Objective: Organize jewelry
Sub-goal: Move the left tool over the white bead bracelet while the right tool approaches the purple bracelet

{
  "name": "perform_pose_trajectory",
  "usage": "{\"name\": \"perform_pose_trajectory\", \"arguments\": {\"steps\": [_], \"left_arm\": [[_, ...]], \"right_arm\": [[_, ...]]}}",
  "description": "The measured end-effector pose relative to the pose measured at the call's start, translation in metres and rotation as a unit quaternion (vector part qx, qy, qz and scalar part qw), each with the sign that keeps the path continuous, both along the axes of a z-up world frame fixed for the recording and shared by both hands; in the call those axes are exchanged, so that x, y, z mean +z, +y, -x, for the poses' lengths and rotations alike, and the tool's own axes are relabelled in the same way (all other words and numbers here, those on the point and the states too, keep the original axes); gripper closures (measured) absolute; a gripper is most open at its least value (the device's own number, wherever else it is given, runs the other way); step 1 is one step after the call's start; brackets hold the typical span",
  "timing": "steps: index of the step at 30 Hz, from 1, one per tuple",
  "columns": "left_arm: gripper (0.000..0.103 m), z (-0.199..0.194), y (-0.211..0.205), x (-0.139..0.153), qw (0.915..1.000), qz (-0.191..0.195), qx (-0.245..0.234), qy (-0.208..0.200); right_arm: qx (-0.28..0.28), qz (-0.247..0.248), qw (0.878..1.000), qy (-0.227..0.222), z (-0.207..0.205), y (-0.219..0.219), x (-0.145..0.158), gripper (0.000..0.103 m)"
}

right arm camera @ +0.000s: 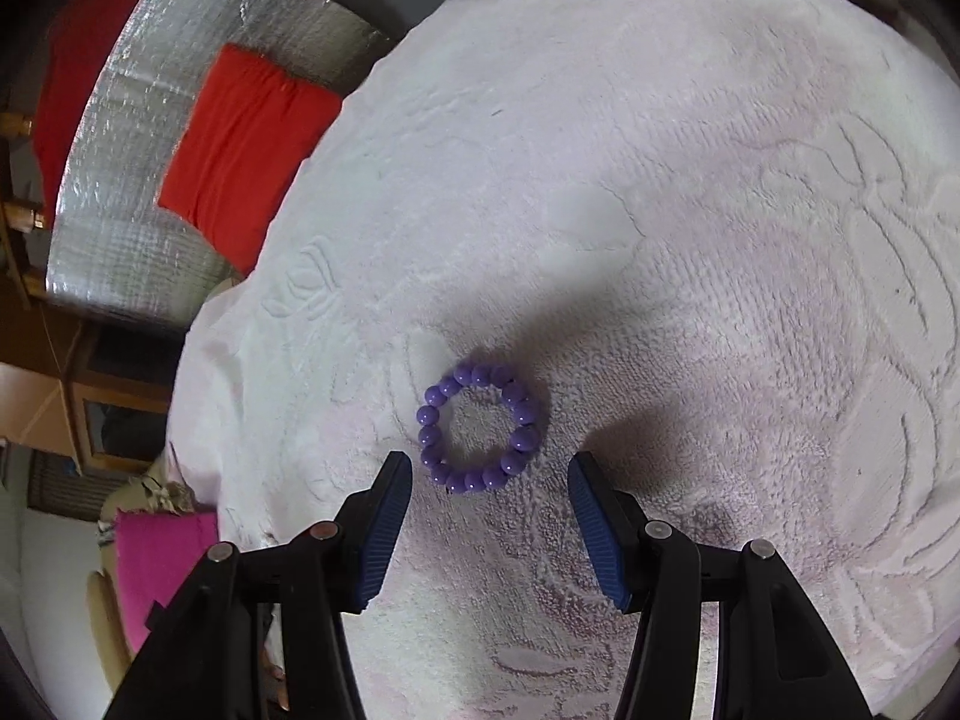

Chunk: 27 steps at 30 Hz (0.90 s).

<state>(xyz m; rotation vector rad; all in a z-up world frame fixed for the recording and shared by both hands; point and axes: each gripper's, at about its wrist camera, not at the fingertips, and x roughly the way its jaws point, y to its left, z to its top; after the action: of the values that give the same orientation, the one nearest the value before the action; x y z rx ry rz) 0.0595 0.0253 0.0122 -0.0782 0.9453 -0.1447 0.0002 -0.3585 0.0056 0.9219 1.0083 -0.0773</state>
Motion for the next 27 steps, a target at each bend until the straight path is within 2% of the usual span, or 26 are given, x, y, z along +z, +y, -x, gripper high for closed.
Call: {"name": "perform_pose_trajectory", "arguments": {"steps": [4,9,11,13,14,16,20,23,27], "left_arm": [[0.043,0.002,-0.008,-0.002,0.9987,0.030,-0.037,0.016],[0.044,0.014,-0.024,0.005,0.9917,0.067,-0.105,0.033],[0.044,0.021,-0.033,0.006,0.9891,0.067,-0.125,0.039],[0.044,0.029,-0.043,0.007,0.9882,0.043,-0.142,0.037],[0.044,0.031,-0.047,0.007,0.9891,0.021,-0.142,0.032],[0.043,0.031,-0.047,0.008,0.9904,0.007,-0.135,0.029],[0.043,0.032,-0.033,0.013,0.9951,0.009,-0.097,0.016],[0.043,0.031,-0.029,0.013,0.9959,0.014,-0.088,0.016],[0.043,0.032,-0.032,0.009,0.9963,-0.006,-0.084,0.016]], "right_arm": [[0.001,-0.002,1.000,-0.001,0.000,0.000,0.000,0.044],[0.003,-0.002,1.000,-0.002,0.001,-0.001,0.000,0.044],[0.005,-0.001,1.000,-0.002,0.001,-0.002,0.000,0.044],[0.005,-0.002,1.000,-0.002,0.001,-0.001,0.000,0.044],[0.006,-0.001,1.000,-0.002,0.001,0.000,0.001,0.044],[0.012,0.004,1.000,-0.004,0.000,0.001,0.003,0.044],[0.019,0.027,0.999,-0.023,0.000,0.005,0.011,0.044],[0.016,0.058,0.998,-0.030,-0.003,0.008,0.016,0.051],[0.011,0.082,0.996,-0.027,-0.010,0.011,0.014,0.057]]}}
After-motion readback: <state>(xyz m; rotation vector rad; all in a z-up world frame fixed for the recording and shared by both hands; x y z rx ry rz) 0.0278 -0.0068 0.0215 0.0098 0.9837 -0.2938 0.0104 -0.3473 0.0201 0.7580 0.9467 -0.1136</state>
